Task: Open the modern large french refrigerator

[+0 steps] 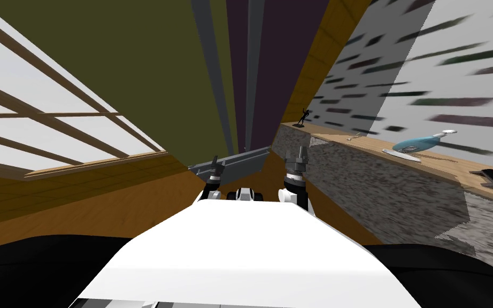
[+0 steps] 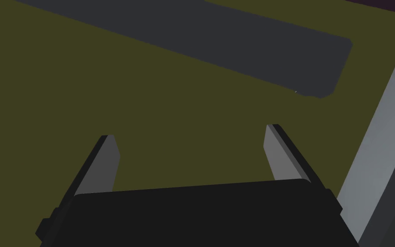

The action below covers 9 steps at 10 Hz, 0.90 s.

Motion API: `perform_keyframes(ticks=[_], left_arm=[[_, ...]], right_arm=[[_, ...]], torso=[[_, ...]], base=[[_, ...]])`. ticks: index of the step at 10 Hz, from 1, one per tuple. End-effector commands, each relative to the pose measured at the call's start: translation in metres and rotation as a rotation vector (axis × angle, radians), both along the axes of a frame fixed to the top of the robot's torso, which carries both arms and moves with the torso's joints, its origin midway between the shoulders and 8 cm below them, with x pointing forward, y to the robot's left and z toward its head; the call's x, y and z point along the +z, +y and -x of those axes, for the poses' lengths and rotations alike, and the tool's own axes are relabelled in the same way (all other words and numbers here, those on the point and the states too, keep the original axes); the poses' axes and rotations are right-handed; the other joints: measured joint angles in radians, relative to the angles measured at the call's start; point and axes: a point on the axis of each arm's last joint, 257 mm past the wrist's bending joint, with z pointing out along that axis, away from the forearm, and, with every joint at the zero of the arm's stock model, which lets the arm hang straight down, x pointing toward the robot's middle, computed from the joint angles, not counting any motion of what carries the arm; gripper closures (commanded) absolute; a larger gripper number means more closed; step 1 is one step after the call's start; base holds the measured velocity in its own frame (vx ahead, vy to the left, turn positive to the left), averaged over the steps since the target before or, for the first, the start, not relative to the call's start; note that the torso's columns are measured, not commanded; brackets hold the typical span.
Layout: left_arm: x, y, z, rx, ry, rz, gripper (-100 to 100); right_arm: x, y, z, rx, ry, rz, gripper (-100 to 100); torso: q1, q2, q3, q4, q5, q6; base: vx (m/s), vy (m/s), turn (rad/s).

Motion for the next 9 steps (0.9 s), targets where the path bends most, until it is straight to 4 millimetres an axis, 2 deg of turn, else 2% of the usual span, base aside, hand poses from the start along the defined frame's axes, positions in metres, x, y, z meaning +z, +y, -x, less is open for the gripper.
perform_keyframes(ticks=[1, 9], left_arm=[[-0.012, -0.01, -0.002, -0.023, 0.007, 0.032, -100], [-0.052, -0.046, -0.004, -0.105, 0.036, 0.113, -100]], right_arm=[[0.0, 0.0, 0.0, 0.0, 0.0, 0.0, 0], [0.0, 0.0, 0.0, 0.0, 0.0, 0.0, 0]], torso=[[-0.001, 0.0, 0.0, 0.0, 0.0, 0.0], [-0.001, 0.0, 0.0, 0.0, 0.0, 0.0]], base=[[0.093, -0.065, 0.035], [0.104, -0.05, 0.038]])
